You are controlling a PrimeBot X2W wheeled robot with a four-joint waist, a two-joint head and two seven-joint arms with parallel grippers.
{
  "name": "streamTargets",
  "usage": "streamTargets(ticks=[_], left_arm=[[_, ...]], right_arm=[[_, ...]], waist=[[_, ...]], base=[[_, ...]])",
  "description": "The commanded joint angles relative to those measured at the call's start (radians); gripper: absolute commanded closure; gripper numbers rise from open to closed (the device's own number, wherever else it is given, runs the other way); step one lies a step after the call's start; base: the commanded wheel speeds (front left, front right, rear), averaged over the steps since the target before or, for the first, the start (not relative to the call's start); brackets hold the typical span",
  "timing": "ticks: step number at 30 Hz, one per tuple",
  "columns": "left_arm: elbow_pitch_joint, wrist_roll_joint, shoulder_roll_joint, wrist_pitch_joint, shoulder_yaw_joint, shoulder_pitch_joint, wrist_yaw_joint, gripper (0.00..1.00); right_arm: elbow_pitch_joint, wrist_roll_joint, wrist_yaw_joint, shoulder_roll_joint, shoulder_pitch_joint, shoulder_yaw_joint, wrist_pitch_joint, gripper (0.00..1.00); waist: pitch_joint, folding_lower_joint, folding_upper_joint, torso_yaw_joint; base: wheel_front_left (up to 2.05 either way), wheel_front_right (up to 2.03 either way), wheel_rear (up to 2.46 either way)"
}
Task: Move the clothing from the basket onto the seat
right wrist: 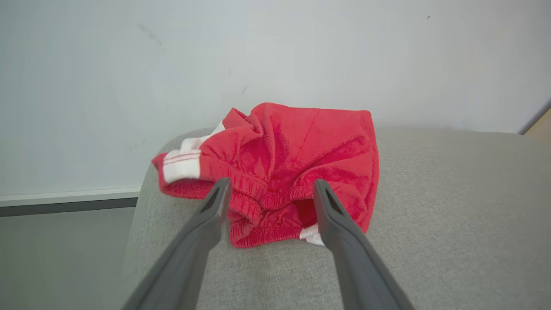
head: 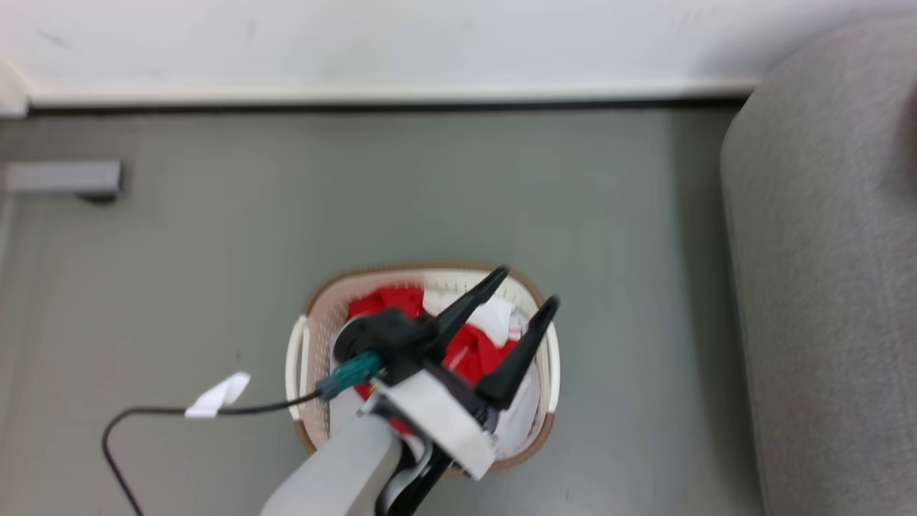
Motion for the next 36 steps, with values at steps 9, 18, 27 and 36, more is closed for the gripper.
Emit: streamTargets(ticks=[9,18,27,36], left_arm=[[-0.004,0.029,0.027,0.000,0.189,0.238,0.011,0.00],[-0.016,0.096,0.036,0.000,0.367,0.396,0.032,0.00],[-0.028,0.164,0.018,0.000,0.501,0.494,0.026,0.00],[-0.011,0.218,-0.015,0.000,0.592,0.566,0.008,0.00]], right_arm=[[-0.371,-0.038,-0.002,0.121,0.393,-0.114,-0.003,0.00],[-0.629,-0.128,-0.002,0.287,0.618,-0.142,-0.003,0.00],[-0.735,-0.198,-0.002,0.390,0.739,-0.111,-0.002,0.00],[-0.705,-0.243,-0.002,0.466,0.802,-0.019,-0.003,0.00]], waist=[[-0.279,0.0001,0.0000,0.035],[-0.388,0.0001,0.0000,0.057],[-0.436,0.0001,0.0000,0.071],[-0.461,0.0001,0.0000,0.073]], base=[[0.00,0.00,0.00],[0.00,0.00,0.00],[0.00,0.00,0.00],[0.00,0.00,0.00]])
